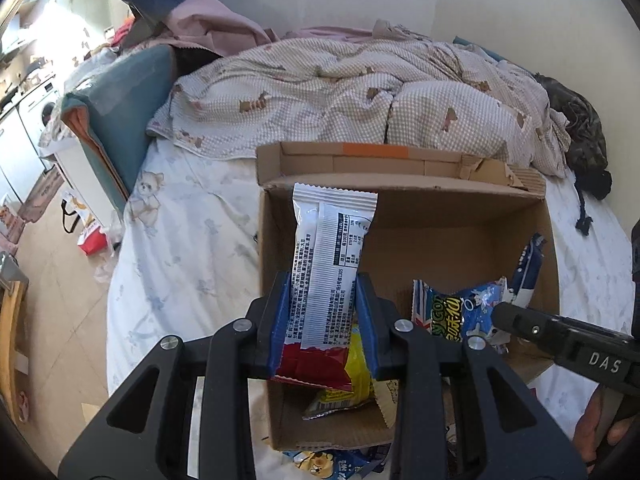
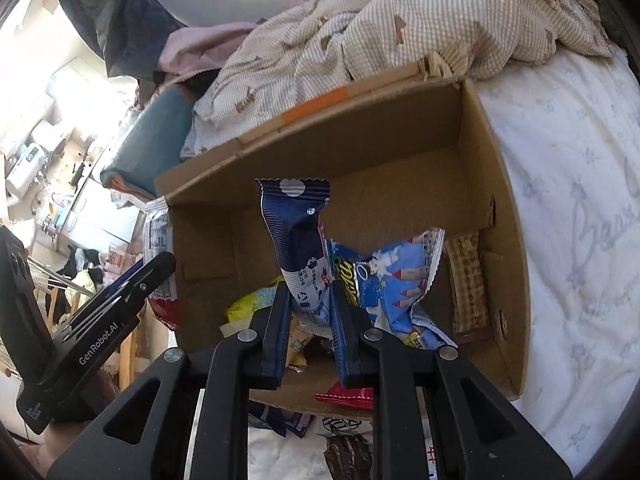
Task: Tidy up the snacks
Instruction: 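Lower the white-red bar into the box with the left tool while the right tool lowers the blue packet in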
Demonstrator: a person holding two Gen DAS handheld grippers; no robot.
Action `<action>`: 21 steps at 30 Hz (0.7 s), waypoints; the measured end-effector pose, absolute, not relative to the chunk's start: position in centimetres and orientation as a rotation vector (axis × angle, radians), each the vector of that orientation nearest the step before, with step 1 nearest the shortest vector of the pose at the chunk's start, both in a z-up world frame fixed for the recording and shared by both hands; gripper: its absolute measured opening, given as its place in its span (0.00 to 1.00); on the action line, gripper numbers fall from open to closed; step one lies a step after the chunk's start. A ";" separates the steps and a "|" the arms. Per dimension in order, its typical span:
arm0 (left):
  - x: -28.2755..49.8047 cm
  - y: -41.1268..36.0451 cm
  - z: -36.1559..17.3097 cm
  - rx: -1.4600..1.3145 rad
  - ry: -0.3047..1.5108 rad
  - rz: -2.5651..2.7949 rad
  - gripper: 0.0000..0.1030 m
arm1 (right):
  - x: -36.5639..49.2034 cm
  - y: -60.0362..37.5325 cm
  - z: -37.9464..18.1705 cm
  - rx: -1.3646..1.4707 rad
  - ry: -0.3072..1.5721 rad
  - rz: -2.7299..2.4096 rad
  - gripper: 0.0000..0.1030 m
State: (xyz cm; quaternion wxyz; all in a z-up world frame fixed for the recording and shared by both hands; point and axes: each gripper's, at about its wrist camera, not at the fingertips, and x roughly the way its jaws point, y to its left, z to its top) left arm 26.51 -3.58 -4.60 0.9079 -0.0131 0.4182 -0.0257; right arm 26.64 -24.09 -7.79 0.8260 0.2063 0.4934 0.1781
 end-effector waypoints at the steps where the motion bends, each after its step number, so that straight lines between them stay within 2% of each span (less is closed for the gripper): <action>1: 26.6 -3.7 -4.9 -0.022 0.870 -0.057 0.27 | 26.7 -24.1 -8.0 0.437 1.057 0.376 0.20; 18: 27.1 -3.7 -5.8 -0.062 0.934 -0.087 0.28 | 27.5 -24.3 -9.5 0.526 1.094 0.428 0.23; 20: 27.2 -3.8 -6.0 -0.065 0.951 -0.100 0.35 | 27.6 -24.1 -9.4 0.515 1.095 0.429 0.27; 21: 27.1 -4.0 -6.0 -0.060 0.951 -0.104 0.38 | 27.5 -24.0 -9.4 0.508 1.096 0.423 0.42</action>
